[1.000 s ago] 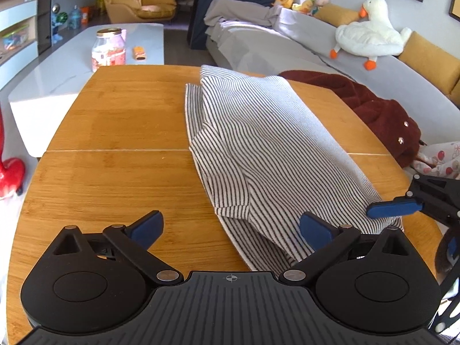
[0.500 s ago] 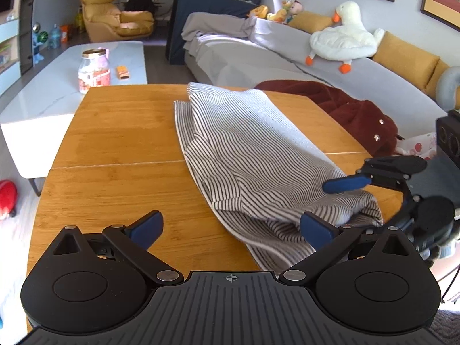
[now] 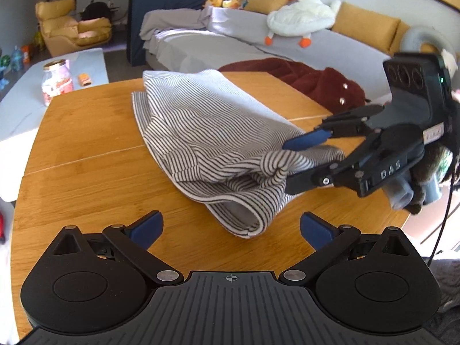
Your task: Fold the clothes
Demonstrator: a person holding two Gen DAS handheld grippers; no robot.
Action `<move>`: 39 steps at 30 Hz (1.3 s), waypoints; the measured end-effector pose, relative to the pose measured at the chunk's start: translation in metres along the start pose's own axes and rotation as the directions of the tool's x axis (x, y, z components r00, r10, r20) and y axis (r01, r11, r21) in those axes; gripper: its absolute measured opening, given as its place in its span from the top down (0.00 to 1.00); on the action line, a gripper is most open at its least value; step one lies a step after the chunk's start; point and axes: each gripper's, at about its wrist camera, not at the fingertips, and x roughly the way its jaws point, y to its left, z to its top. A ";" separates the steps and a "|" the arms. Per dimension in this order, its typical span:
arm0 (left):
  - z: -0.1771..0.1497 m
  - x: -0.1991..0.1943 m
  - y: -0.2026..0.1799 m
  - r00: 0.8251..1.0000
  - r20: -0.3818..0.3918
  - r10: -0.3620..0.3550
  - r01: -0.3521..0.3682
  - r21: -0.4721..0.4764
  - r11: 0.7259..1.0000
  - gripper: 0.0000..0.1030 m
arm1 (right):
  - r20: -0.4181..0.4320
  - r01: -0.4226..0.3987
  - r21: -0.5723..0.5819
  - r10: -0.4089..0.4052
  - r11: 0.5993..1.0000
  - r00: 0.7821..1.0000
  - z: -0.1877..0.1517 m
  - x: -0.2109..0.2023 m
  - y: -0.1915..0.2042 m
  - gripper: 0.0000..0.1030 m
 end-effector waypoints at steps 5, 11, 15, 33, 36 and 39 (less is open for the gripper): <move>0.002 0.026 -0.013 0.992 -0.028 0.119 -0.117 0.073 0.990 0.00 | -0.003 0.041 -0.106 -0.041 0.994 0.999 -0.003 -0.002 0.014 0.22; 0.013 0.033 0.000 0.995 -0.017 0.103 -0.104 -0.047 0.993 0.00 | 0.005 0.131 -0.269 -0.134 0.954 0.991 -0.018 -0.008 0.035 0.05; 0.019 0.032 0.010 0.999 -0.005 0.054 -0.055 -0.145 0.988 0.00 | 0.002 0.175 -0.348 -0.186 0.921 0.983 -0.030 -0.006 0.040 0.05; 0.051 -0.008 0.038 0.984 0.172 -0.048 0.088 -0.232 0.969 0.00 | 0.022 0.284 -0.532 -0.322 0.798 0.946 -0.025 0.014 0.038 0.63; 0.077 0.006 0.038 0.982 0.185 -0.031 0.064 -0.173 0.983 0.00 | -0.041 0.214 -0.527 -0.276 0.822 0.960 -0.022 0.001 0.042 0.66; 0.098 0.043 0.035 0.989 0.141 -0.044 0.062 -0.127 0.990 0.00 | -0.106 0.132 -0.551 -0.225 0.824 0.969 -0.022 -0.018 0.051 0.67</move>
